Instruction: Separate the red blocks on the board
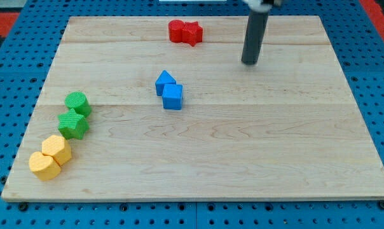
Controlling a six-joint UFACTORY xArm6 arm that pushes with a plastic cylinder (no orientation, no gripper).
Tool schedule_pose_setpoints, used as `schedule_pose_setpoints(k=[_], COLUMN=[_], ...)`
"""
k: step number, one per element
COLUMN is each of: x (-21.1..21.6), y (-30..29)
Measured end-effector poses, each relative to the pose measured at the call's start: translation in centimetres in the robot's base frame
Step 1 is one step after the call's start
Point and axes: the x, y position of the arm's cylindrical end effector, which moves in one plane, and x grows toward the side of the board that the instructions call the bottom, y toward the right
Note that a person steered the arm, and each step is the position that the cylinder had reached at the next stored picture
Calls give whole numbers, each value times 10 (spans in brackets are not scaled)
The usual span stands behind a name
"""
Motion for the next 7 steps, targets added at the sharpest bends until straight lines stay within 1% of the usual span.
schedule_pose_setpoints(k=[1,2,3,4,5,6,7], x=[-50,-75,-92,-78,-25,2,42], y=[-24,-77,-108,-138,-74,-18,-18])
